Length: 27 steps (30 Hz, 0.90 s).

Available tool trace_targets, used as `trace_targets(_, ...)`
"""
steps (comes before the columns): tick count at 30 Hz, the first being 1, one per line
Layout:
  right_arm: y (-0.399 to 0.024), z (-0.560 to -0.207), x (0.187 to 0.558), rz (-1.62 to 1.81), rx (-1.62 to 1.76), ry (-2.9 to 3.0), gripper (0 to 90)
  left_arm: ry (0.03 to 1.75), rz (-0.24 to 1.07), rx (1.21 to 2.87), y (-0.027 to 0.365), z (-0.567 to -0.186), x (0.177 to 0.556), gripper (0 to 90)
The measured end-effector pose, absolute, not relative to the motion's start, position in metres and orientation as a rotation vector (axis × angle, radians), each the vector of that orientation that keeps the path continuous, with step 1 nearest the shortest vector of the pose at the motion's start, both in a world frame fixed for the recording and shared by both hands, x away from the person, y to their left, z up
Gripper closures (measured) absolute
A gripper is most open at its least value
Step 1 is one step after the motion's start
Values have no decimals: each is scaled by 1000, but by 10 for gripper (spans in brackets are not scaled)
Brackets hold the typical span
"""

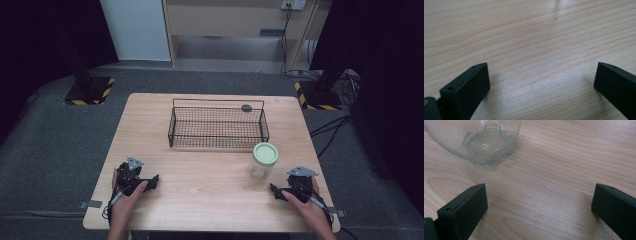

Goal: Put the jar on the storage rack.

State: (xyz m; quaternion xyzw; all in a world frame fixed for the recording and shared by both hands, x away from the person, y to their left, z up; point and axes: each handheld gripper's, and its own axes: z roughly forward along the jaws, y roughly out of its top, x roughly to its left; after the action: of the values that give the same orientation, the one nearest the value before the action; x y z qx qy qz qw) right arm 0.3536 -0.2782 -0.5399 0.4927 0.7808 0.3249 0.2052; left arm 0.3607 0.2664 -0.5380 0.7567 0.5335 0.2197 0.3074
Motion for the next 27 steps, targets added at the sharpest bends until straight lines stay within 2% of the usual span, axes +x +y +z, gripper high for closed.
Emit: trace_targets(27, -269, -532, 350, 926, 1340, 2196, 21, 1410, 581, 2002, 266, -538, 361, 0)
